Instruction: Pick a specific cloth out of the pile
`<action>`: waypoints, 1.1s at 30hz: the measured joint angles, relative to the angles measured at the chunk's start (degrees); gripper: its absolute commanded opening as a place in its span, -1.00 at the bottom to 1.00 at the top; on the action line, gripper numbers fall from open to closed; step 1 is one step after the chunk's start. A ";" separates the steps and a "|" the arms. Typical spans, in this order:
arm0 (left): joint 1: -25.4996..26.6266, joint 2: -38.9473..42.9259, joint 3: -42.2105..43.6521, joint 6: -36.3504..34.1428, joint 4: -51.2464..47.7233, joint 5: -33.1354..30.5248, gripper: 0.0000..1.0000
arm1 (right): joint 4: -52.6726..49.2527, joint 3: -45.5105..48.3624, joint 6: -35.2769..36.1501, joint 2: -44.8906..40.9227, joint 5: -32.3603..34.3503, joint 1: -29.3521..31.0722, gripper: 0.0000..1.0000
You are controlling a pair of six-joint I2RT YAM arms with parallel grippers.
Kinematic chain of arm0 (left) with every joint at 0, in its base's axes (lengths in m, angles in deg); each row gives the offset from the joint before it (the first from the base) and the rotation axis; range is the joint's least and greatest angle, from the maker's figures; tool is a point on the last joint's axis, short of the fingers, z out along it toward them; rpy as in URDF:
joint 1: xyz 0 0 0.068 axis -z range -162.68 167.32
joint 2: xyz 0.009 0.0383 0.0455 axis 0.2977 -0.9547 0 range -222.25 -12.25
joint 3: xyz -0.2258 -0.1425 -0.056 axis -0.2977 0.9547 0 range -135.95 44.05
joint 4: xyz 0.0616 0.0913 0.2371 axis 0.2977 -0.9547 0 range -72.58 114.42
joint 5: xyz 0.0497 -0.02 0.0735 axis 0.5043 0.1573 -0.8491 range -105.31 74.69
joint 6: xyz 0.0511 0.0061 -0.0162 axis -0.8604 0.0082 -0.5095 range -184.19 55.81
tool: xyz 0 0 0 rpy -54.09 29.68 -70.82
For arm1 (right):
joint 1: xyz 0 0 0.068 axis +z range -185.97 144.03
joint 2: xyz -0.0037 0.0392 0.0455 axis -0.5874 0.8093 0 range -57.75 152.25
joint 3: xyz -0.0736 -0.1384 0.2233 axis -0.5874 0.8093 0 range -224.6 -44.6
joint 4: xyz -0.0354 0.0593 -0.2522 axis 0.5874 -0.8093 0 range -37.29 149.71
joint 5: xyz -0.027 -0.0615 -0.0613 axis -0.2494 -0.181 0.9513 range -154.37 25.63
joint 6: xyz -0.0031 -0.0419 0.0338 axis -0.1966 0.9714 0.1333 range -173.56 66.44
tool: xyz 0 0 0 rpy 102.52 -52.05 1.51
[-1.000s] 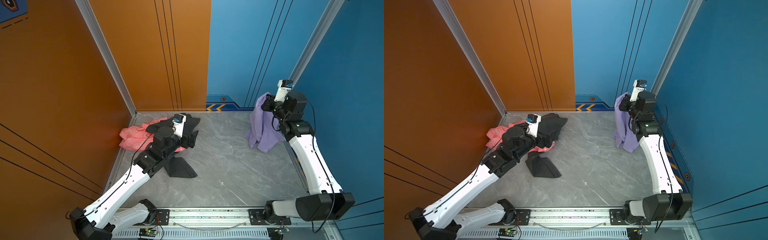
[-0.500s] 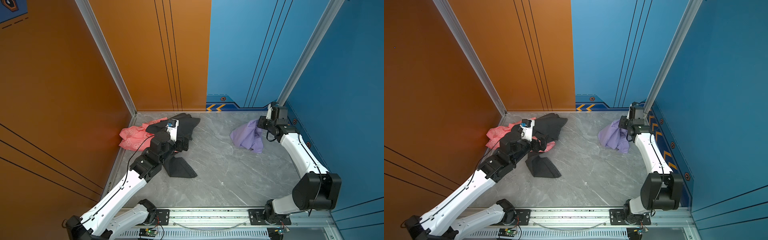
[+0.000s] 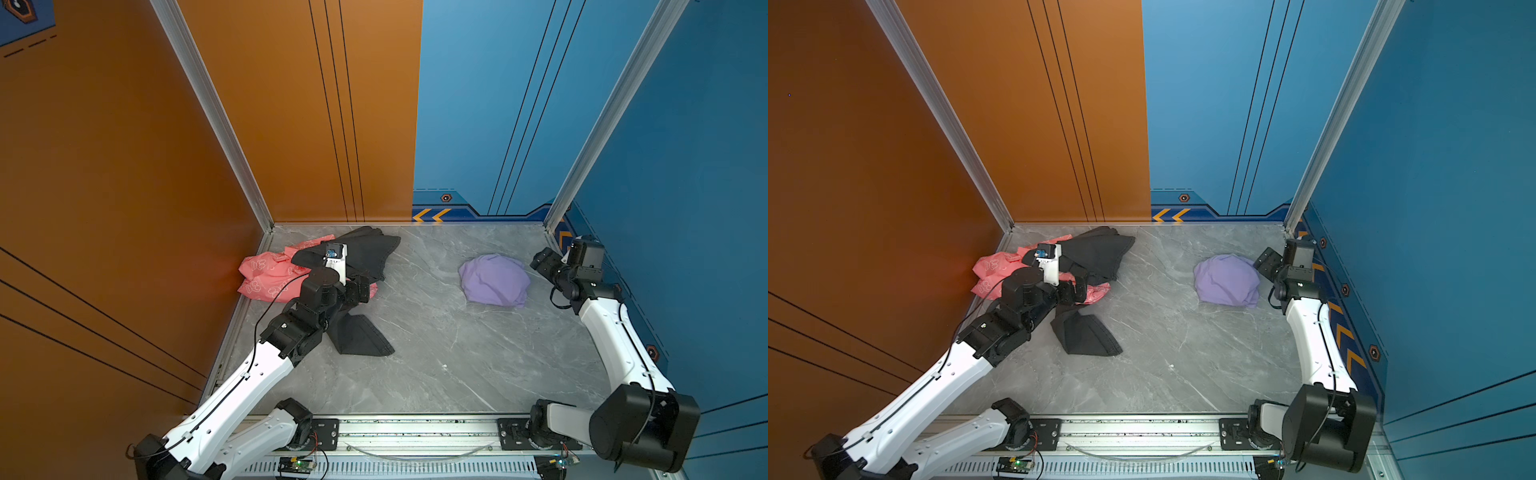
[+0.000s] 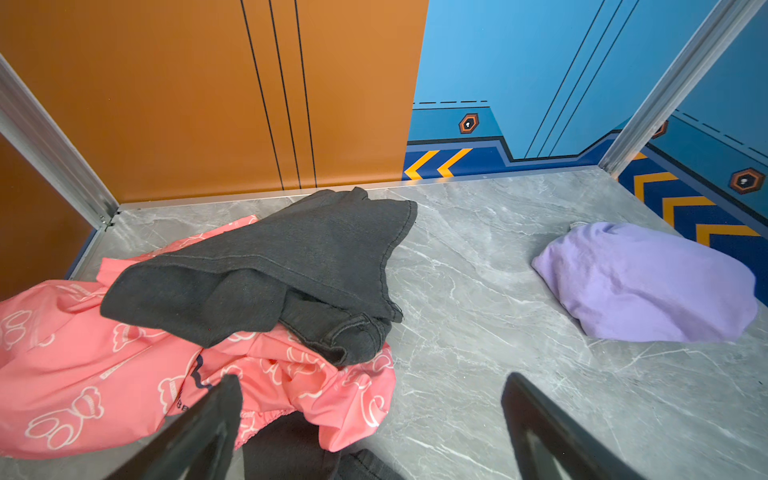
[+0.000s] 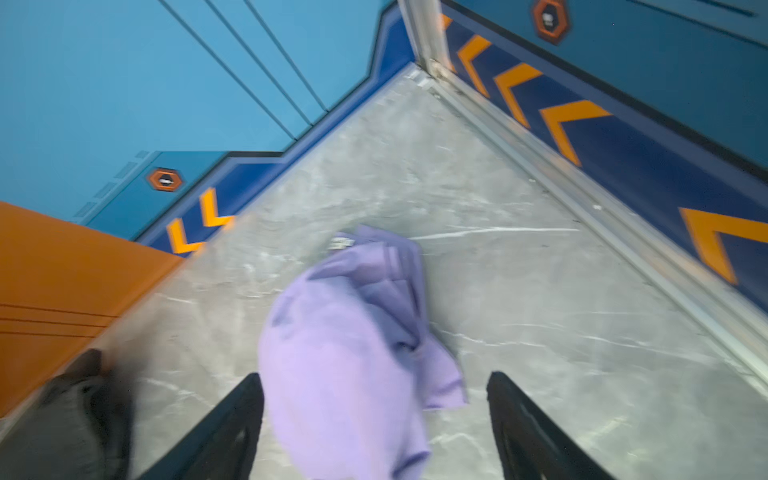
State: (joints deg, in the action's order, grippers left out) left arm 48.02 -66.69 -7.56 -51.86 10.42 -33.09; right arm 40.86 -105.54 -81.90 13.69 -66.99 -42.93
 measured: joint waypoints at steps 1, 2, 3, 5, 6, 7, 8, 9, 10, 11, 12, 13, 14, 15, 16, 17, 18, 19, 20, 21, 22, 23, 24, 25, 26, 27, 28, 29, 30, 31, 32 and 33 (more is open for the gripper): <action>-0.07 0.07 0.26 0.15 0.04 -0.20 0.96 | 0.17 -1.03 0.70 0.37 0.02 1.99 0.99; -0.22 0.20 0.57 0.17 0.11 -0.28 0.96 | 0.24 -2.32 1.66 1.16 0.04 4.07 1.00; -0.33 0.39 0.98 0.22 0.15 -0.31 0.96 | 0.26 -3.74 2.84 2.40 0.07 6.19 1.00; -0.44 0.83 1.64 0.52 0.31 -0.52 0.96 | 0.13 -5.84 4.42 5.35 -0.15 8.92 1.00; -0.52 1.11 1.99 0.59 0.39 -0.66 0.96 | -0.07 -6.62 5.05 7.28 -0.22 9.94 1.00; -0.66 1.33 2.29 0.59 0.46 -0.72 0.96 | -0.24 -7.02 5.44 8.92 -0.31 10.54 1.00; -0.76 1.64 2.67 0.59 0.52 -0.96 0.96 | -0.70 -7.28 5.77 11.04 -0.39 11.06 1.00; -0.94 1.95 3.06 0.59 0.55 -1.18 0.96 | -1.20 -7.28 5.99 13.11 -0.57 11.34 1.00; -1.07 2.23 3.41 0.59 0.66 -1.36 0.96 | -1.86 -7.28 6.03 15.10 -0.70 11.47 1.00; -1.20 2.51 3.85 0.59 0.87 -1.57 0.96 | -2.56 -7.28 6.01 17.16 -0.94 11.52 1.00; -1.40 2.80 4.28 0.59 0.96 -1.70 0.96 | -3.21 -7.26 5.97 19.23 -1.31 11.41 1.00; -1.55 3.13 4.76 0.59 1.14 -1.77 0.96 | -3.69 -7.23 5.81 20.74 -1.62 11.19 1.00; -1.79 3.48 5.35 0.59 1.27 -1.81 0.96 | -4.15 -7.10 5.38 22.34 -1.90 10.84 1.00; -1.95 3.80 5.97 0.59 1.60 -1.88 0.96 | -4.39 -6.75 4.87 23.58 -2.14 10.25 1.00; -2.10 4.04 6.51 0.59 2.08 -1.97 0.96 | -4.59 -6.38 4.35 24.35 -2.38 9.60 1.00; -2.27 4.24 7.08 0.59 2.54 -2.01 0.96 | -4.72 -5.75 3.80 25.00 -2.91 8.68 1.00; -2.43 4.44 7.65 0.59 3.06 -2.10 0.96 | -4.74 -5.07 3.02 25.44 -3.48 7.63 1.00; -2.60 4.52 8.13 0.59 3.56 -2.23 0.96 | -4.76 -4.50 2.51 25.75 -3.91 6.64 1.00; -2.71 4.63 8.63 0.59 4.04 -2.43 0.96 | -4.76 -3.87 1.79 26.03 -4.59 5.55 1.00; -2.97 4.74 9.27 0.59 4.57 -2.60 0.96 | -4.72 -3.23 1.22 26.34 -5.27 4.44 1.00; -3.15 4.85 9.84 0.59 5.05 -2.86 0.96 | -4.72 -2.73 0.76 26.51 -5.92 3.63 1.00; -3.41 4.96 10.67 0.59 5.81 -3.23 0.96 | -4.72 -2.16 0.15 26.56 -6.58 2.78 1.00; -3.69 5.09 11.56 0.59 6.64 -3.56 0.96 | -4.72 -1.57 -0.35 26.56 -7.21 2.08 1.00; -4.00 5.22 12.39 0.59 7.26 -3.98 0.96 | -4.63 -1.18 -0.74 26.45 -7.85 1.62 1.00; -4.39 5.38 13.38 0.59 7.91 -4.59 0.96 | -4.55 -0.79 -1.18 26.21 -8.37 1.29 1.00; -4.85 5.51 14.40 0.59 8.74 -5.14 0.96 | -4.46 -0.39 -1.70 25.68 -8.87 1.11 1.00; -5.29 5.60 15.30 0.57 9.55 -5.66 0.96 | -4.42 -0.04 -2.03 24.92 -9.29 1.07 1.00; -5.86 5.73 16.50 0.57 10.58 -6.34 0.96 | -4.31 0.31 -2.49 23.52 -9.68 1.05 1.00; -6.43 5.81 17.59 0.52 11.54 -6.99 0.96 | -4.11 0.57 -2.84 21.68 -10.08 1.05 1.00; -6.93 5.86 18.69 0.33 12.70 -7.63 0.96 | -3.82 0.72 -3.10 19.80 -10.43 1.07 1.00; -7.48 5.90 19.82 0.00 13.92 -8.35 0.96 | -3.08 0.83 -3.10 17.31 -10.75 1.07 1.00; -7.96 5.90 20.76 -0.46 14.93 -9.05 0.96 | -2.49 0.90 -3.08 15.08 -10.80 1.07 1.00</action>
State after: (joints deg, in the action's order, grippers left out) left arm 40.06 -60.79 13.20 -52.31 25.35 -42.14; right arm 38.37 -104.65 -84.98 28.77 -77.78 -41.86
